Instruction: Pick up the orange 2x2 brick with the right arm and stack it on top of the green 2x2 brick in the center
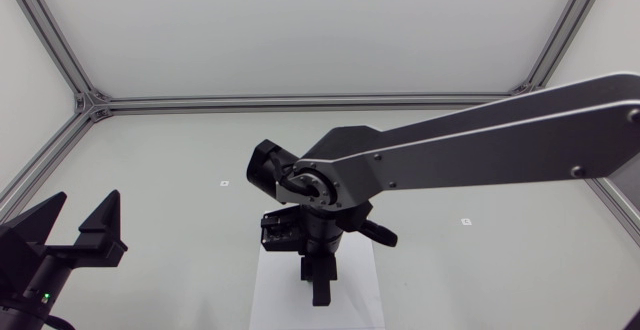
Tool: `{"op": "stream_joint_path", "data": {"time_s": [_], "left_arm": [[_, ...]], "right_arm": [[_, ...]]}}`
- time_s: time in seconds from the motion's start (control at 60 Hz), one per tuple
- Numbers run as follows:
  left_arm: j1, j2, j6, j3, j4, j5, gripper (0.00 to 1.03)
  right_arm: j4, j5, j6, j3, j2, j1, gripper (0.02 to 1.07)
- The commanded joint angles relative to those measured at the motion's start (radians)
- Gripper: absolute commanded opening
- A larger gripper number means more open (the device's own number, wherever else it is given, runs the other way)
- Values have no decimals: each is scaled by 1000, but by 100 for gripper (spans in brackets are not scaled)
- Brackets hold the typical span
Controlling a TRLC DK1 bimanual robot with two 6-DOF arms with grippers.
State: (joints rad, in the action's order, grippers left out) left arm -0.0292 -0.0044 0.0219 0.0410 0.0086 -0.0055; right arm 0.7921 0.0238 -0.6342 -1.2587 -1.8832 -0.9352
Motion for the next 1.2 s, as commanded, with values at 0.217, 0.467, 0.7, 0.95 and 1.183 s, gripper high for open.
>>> {"op": "stream_joint_path", "data": {"time_s": [0.217,0.467,0.7,0.95,1.183], "left_arm": [[-5,-8,-13,-41,-15,4,99],[-5,-8,-13,-41,-13,4,99],[-5,-8,-13,-41,-15,4,99],[-5,-8,-13,-41,-15,6,99],[-5,-8,-13,-41,-13,4,99]], "right_arm": [[25,-2,-15,-24,-40,-10,34],[22,-2,-12,-30,-45,-10,34],[27,-7,-10,-30,-57,-10,34],[58,-41,-10,-44,-114,15,34],[44,-117,-15,10,-105,35,34]]}}
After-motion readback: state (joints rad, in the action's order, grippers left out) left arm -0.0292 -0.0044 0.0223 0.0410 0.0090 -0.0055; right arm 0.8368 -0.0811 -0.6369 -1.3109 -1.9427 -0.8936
